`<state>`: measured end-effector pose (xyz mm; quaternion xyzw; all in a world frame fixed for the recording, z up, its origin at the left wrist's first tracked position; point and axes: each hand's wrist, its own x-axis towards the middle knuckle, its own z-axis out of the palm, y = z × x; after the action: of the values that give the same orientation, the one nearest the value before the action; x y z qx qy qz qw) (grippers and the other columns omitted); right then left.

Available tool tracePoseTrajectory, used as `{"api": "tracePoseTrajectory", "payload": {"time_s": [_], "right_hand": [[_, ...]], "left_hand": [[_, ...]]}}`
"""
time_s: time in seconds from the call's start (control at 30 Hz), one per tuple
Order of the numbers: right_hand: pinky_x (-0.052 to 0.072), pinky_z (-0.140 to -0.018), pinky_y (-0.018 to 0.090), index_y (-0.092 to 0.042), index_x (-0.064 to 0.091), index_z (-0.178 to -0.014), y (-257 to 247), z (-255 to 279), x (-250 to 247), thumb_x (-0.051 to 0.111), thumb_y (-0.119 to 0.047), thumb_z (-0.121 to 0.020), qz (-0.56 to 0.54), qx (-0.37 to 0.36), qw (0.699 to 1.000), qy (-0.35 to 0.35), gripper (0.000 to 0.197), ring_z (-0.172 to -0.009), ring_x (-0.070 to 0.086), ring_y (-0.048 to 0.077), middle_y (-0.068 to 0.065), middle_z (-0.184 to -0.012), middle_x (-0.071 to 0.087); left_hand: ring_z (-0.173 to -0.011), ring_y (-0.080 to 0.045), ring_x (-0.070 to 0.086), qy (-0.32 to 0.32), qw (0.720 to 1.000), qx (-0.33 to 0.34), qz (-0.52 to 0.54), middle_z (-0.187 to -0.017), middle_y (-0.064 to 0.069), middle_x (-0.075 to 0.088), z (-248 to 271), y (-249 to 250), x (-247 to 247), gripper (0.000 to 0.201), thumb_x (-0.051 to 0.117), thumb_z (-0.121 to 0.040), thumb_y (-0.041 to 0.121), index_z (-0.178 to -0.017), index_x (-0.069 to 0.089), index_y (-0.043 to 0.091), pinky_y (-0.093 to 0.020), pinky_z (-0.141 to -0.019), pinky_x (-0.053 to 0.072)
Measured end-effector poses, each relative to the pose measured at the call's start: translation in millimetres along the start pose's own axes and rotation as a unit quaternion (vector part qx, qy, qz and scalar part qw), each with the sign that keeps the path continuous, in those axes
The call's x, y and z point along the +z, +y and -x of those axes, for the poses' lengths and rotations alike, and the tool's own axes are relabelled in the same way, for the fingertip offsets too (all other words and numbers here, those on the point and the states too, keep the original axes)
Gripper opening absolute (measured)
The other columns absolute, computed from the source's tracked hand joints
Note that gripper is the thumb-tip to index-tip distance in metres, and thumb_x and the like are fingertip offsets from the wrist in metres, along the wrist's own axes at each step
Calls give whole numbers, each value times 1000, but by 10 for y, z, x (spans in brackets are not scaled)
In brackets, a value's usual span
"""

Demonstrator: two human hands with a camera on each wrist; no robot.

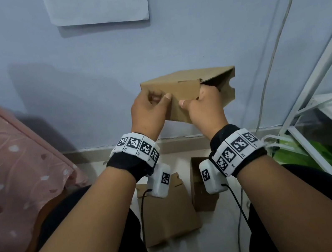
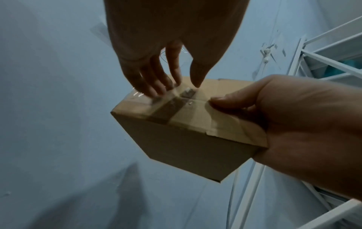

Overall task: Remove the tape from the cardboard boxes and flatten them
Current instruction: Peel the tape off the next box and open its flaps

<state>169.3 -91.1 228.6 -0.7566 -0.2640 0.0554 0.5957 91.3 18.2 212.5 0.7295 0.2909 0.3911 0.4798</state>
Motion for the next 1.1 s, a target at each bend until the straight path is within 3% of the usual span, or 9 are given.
{"api": "tracePoseTrajectory", "payload": {"time_s": [0.07,0.13,0.23,0.4,0.5,0.6,0.67,0.8,1.1], "right_hand": [[60,-79,48,-7,72,-92,21,4,31,73,-16,-81,36,-17,999,3,14,-85,70,27,6,-89,74],[59,-76,48,-4,70,-90,40,7,53,72,-18,-82,69,-35,997,4,17,-83,68,29,9,-87,72],[56,-68,45,1,64,-81,52,30,68,72,-15,-85,110,-54,992,1,18,-76,63,32,9,-75,65],[37,-58,34,-15,41,-62,36,52,50,71,-13,-87,140,-60,988,-2,40,-65,46,25,-2,-60,43],[42,-59,33,-14,47,-64,31,37,40,72,-13,-88,128,-54,990,-6,34,-65,49,22,0,-63,50],[57,-73,42,-3,68,-86,8,14,11,73,-12,-85,81,-43,996,10,10,-80,66,29,9,-83,70],[59,-80,44,-5,69,-86,2,-12,-28,75,-10,-83,37,-17,999,30,8,-86,69,30,8,-86,72],[56,-80,33,-25,59,-71,-3,-47,-127,75,-5,-83,-24,12,999,47,27,-85,67,21,-9,-80,66],[41,-51,7,-18,57,-75,53,-118,-173,73,-2,-83,-67,33,995,66,25,-68,56,5,-9,-77,61]], "left_hand": [[-78,-16,67,-17,999,-36,-6,-80,2,67,-10,-21,22,22,73,-85,38,-84,64,18,-41,-79,59],[-73,-23,70,-34,997,-63,9,-74,-5,70,-6,-32,32,23,71,-87,35,-80,64,14,-45,-75,61],[-58,-20,61,-53,991,-98,70,-67,-9,65,13,-11,45,19,61,-98,12,-82,63,3,-38,-65,58],[-56,-15,57,-85,981,-140,103,-68,-8,60,17,40,15,27,53,-101,6,-75,60,6,-28,-59,56],[-56,-15,57,-107,974,-153,125,-66,-7,57,25,99,-1,29,49,-100,4,-73,57,7,-29,-61,55],[-59,-16,61,-114,970,-167,138,-67,-6,56,16,121,-15,24,49,-100,5,-77,57,6,-33,-68,58],[-60,-16,62,-112,967,-174,147,-69,-6,56,16,122,-12,19,48,-99,5,-82,57,4,-36,-73,59],[-62,-16,62,-115,965,-173,157,-72,-7,55,43,136,-34,13,47,-95,2,-87,57,2,-35,-74,59],[-71,-23,61,-96,975,-160,117,-74,-11,58,53,162,-86,15,52,-87,7,-78,60,-2,-36,-72,60]]}}
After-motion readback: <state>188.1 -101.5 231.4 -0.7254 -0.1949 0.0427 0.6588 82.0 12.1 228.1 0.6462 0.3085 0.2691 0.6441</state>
